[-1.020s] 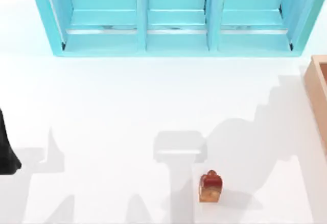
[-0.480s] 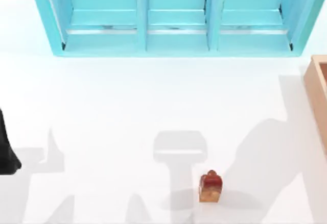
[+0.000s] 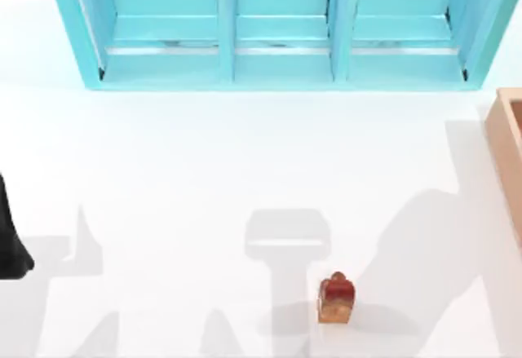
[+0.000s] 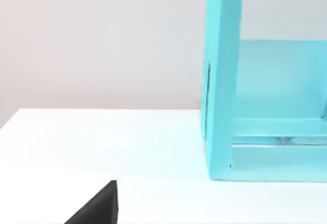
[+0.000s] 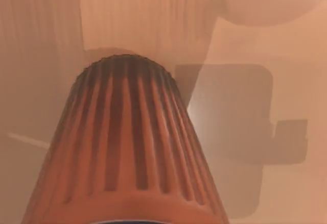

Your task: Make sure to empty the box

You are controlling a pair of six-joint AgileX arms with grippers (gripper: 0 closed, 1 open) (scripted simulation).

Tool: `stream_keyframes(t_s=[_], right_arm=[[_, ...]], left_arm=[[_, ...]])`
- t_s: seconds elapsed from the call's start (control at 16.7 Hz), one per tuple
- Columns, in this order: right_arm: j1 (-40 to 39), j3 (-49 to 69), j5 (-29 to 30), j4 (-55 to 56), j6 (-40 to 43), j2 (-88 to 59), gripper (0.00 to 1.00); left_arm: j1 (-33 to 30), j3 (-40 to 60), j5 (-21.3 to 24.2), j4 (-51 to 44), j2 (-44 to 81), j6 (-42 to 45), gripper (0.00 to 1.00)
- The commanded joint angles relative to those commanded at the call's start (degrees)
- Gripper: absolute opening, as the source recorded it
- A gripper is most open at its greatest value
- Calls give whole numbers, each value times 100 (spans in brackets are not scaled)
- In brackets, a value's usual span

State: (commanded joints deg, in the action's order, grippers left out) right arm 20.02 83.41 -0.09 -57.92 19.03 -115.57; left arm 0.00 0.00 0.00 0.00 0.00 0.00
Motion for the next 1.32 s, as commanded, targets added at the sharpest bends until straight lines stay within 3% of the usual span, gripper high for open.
stream_keyframes(t_s=[0.36, 1.02, 1.32], right_arm=[[0, 0, 0, 0, 0, 0, 2], [-10, 88, -5, -89, 0, 1, 0], [19, 1265, 17, -1323, 22, 35, 0]], left_arm=[[0, 0, 0, 0, 0, 0, 100], [0, 0, 0, 0, 0, 0, 100], [0, 0, 0, 0, 0, 0, 100]])
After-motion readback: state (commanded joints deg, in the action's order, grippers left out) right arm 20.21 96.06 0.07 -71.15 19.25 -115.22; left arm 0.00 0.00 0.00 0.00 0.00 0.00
